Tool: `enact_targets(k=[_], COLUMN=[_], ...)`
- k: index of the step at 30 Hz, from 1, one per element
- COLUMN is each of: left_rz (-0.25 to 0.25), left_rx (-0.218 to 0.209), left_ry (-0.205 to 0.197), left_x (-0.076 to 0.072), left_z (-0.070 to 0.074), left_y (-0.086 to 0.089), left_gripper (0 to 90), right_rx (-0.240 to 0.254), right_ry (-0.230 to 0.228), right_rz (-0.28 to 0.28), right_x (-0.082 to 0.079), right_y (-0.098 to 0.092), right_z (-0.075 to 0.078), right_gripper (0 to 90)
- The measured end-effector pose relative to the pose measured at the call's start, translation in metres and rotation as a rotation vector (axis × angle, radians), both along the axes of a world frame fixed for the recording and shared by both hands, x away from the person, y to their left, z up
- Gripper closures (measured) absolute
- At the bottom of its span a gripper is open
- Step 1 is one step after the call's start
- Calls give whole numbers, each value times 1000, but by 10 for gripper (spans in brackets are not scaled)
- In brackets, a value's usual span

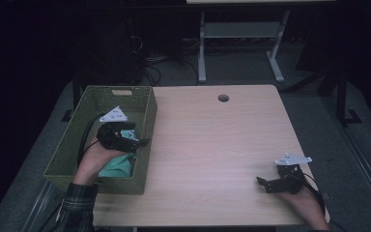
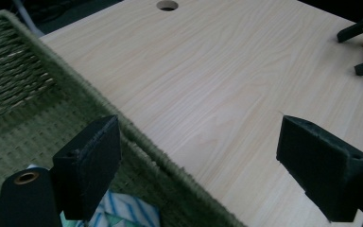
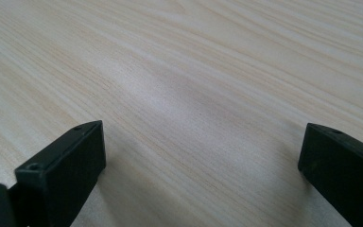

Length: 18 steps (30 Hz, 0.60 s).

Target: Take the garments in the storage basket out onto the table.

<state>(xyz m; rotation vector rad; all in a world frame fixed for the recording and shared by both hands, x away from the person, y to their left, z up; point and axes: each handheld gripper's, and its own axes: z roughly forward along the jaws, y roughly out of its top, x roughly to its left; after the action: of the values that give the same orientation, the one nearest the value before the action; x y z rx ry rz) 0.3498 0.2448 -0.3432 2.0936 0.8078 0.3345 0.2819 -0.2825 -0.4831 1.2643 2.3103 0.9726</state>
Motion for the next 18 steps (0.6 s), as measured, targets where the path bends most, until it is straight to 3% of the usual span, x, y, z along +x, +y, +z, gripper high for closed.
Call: enact_targets(k=[9, 18], left_rz=[34, 72], left_rx=[-5, 32], left_ry=[-4, -2], left_x=[0, 4], left_z=[-2, -9], left_y=[18, 35], left_gripper=[145, 146], right_rx=[-1, 0], right_ry=[-1, 0], right_rz=[1, 0], right_x=[0, 0], right_y=[0, 0], right_z=[0, 0], right_gripper=[13, 13])
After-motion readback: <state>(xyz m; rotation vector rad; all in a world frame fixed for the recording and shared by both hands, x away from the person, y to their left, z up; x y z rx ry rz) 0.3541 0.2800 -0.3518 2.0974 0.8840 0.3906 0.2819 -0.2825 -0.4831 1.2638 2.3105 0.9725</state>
